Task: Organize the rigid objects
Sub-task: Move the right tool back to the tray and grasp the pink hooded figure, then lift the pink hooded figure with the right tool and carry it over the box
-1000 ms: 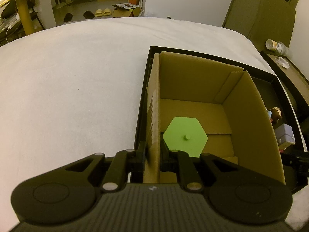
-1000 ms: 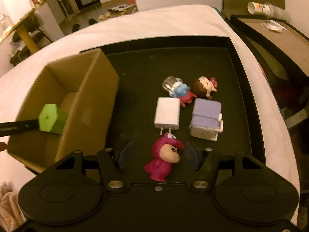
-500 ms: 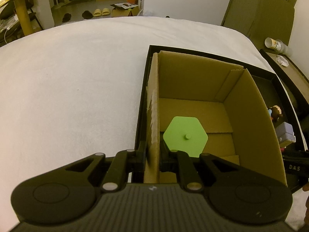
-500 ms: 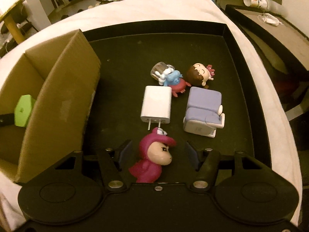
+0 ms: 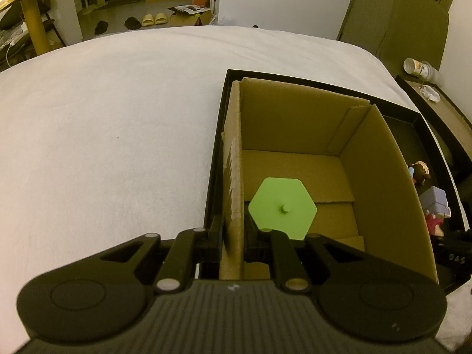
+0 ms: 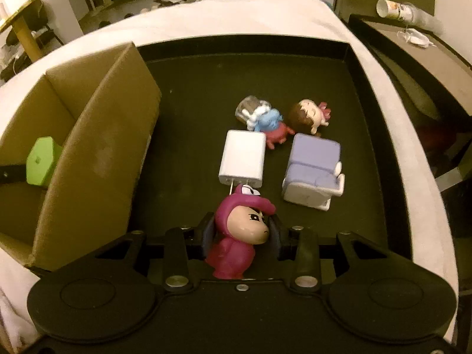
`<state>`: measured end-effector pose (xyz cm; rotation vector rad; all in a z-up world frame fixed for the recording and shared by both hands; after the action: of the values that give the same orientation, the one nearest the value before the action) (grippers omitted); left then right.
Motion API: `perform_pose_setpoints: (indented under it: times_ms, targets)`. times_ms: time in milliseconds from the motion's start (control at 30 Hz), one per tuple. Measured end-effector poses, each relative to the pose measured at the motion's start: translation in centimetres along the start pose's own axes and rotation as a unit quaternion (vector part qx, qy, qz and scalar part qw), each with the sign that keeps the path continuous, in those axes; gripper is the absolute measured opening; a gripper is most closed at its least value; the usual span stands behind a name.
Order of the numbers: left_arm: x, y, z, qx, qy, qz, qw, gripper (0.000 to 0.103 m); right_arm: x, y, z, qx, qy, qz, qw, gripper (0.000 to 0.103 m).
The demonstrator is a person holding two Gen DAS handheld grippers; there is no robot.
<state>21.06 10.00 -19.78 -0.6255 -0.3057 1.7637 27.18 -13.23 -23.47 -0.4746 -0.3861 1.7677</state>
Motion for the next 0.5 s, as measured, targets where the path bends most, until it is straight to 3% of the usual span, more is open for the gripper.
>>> perform_pose_setpoints:
  times_ms: [500]
  targets:
    - [0.3, -0.1, 0.2, -0.001, 0.003, 0.002, 1.0, 0.011, 0.4, -3.5, 4.1, -0.059, -0.023, -0.002, 0.998, 0.037]
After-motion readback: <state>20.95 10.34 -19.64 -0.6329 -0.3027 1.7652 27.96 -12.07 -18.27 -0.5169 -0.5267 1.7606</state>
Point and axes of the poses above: each gripper's, at about its wrist camera, not at the fingertips, and z roughly against the way its jaws point, x to its left, y to its underside, the point moved 1 cm from there along -z, roughly the way its jaws point, and after that the axes turned 12 degrees about y, right-handed, at the moved point
